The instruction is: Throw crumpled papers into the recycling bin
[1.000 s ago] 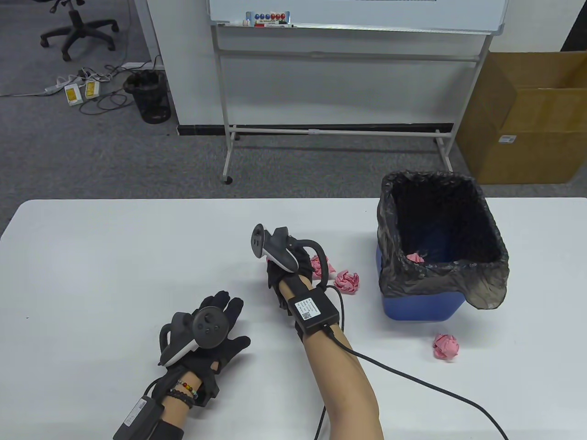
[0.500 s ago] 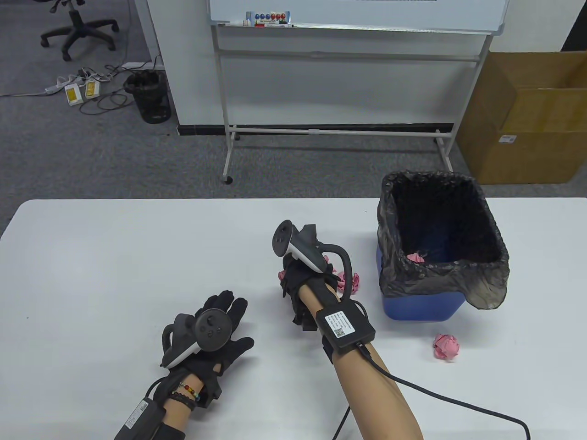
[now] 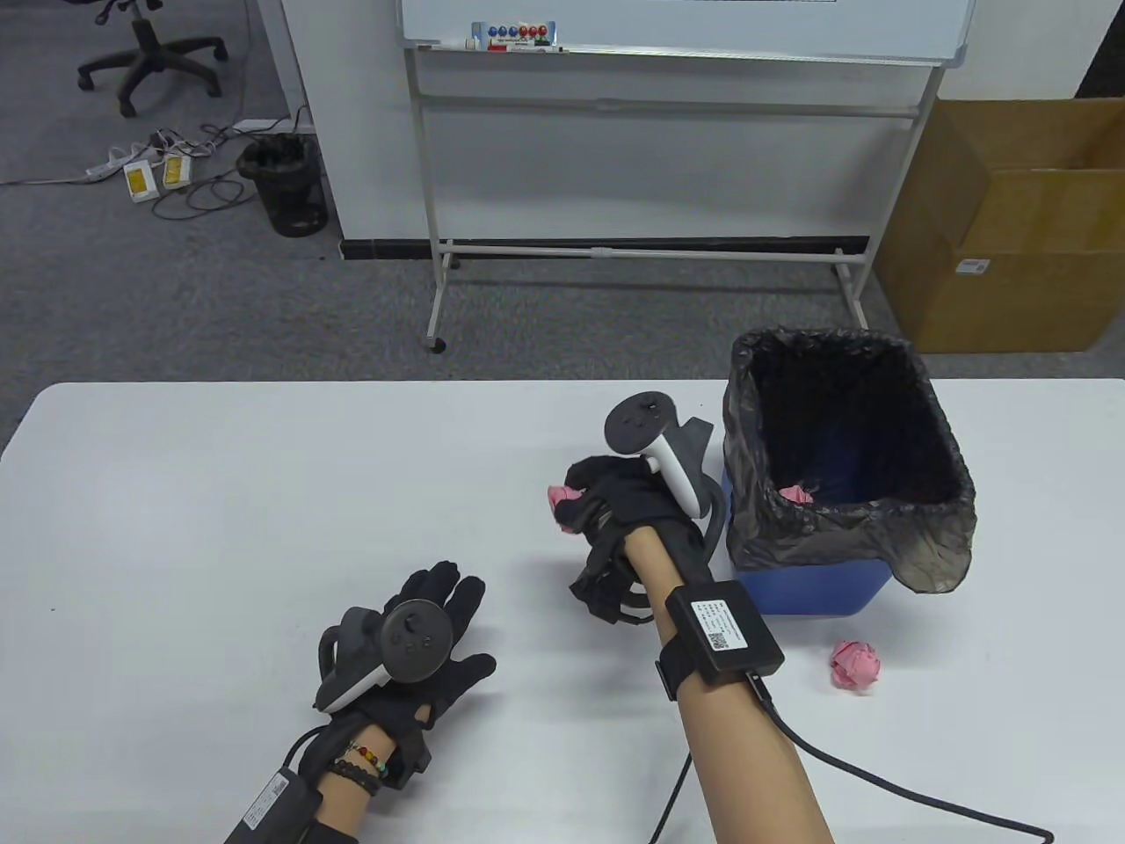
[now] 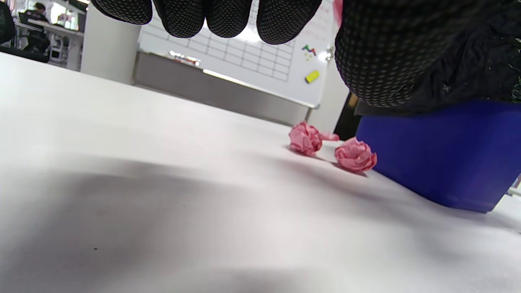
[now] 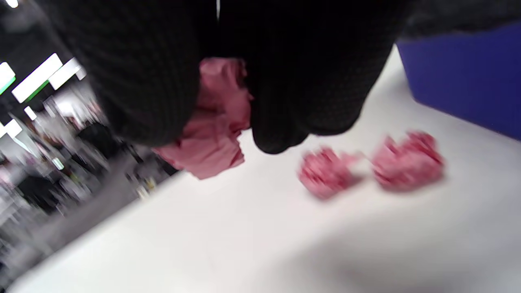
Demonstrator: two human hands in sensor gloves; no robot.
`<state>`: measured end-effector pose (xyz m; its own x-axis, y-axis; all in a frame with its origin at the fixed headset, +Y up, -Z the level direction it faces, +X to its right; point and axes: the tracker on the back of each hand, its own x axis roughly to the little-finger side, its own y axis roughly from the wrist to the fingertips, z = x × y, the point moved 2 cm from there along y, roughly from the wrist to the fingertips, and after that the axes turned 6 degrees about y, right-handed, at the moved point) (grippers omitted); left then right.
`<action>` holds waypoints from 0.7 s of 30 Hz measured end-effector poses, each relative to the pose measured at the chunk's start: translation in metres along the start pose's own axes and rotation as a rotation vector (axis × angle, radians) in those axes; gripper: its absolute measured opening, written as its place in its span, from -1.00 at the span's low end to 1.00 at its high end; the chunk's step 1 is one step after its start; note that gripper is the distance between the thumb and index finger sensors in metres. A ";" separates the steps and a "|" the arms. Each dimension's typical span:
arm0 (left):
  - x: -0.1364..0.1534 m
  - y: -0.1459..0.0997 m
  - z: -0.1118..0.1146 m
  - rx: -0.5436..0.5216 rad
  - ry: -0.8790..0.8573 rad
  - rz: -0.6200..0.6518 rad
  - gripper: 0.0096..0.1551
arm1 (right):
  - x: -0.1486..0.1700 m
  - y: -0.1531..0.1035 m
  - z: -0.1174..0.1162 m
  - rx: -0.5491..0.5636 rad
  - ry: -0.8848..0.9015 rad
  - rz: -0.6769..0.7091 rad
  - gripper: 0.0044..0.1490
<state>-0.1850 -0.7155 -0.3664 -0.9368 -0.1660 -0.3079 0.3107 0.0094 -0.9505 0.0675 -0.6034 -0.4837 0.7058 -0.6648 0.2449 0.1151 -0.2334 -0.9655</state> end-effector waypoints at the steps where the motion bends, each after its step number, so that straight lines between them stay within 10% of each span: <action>1: 0.000 0.000 0.000 0.001 -0.002 0.000 0.03 | -0.003 -0.003 0.013 0.065 0.024 0.011 -0.18; 13: -0.001 -0.001 -0.001 -0.002 -0.010 0.005 0.03 | -0.009 -0.057 0.149 0.907 -0.061 0.096 -0.18; 21: -0.002 0.000 0.000 0.000 -0.009 0.010 0.03 | 0.016 -0.049 0.156 0.817 -0.333 -0.118 0.27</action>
<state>-0.1829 -0.7147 -0.3655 -0.9323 -0.1749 -0.3166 0.3196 0.0114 -0.9475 0.1823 -0.4923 -0.4462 0.8098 -0.3975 0.4315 0.5727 0.3760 -0.7285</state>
